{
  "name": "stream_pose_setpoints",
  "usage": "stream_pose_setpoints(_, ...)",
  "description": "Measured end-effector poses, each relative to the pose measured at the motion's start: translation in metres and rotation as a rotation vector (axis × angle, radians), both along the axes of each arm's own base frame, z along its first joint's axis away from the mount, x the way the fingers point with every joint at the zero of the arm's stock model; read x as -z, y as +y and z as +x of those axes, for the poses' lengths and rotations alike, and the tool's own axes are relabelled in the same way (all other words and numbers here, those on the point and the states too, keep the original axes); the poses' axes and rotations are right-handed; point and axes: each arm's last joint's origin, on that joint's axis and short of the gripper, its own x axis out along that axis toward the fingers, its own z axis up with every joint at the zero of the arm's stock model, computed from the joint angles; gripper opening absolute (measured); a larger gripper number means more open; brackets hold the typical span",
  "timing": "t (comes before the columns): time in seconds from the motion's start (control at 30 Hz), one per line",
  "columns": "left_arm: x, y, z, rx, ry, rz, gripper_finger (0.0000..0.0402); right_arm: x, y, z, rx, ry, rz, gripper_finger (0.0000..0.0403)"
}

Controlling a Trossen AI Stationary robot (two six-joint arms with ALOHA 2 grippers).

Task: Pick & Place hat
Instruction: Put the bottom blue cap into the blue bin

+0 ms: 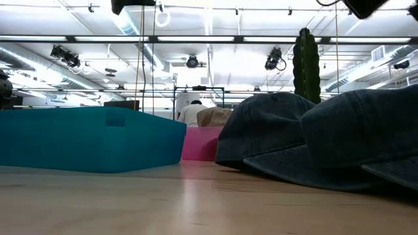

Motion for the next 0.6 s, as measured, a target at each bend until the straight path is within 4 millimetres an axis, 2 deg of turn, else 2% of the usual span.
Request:
stream_pose_setpoints(0.17,0.001,0.0,0.0,0.0,0.008,-0.001,0.0177,0.019,0.01,0.001,0.028,0.089,-0.074,0.0246)
stream_pose_setpoints(0.4,0.001,0.0,0.0,0.0,0.011,-0.002,0.0177,0.057,0.026,0.024,-0.05,0.126,-0.136,0.0247)
stream_pose_setpoints(0.6,0.001,0.0,0.0,-0.004,0.008,-0.015,0.0177,0.083,0.03,0.033,-0.051,0.178,-0.228,0.0247)
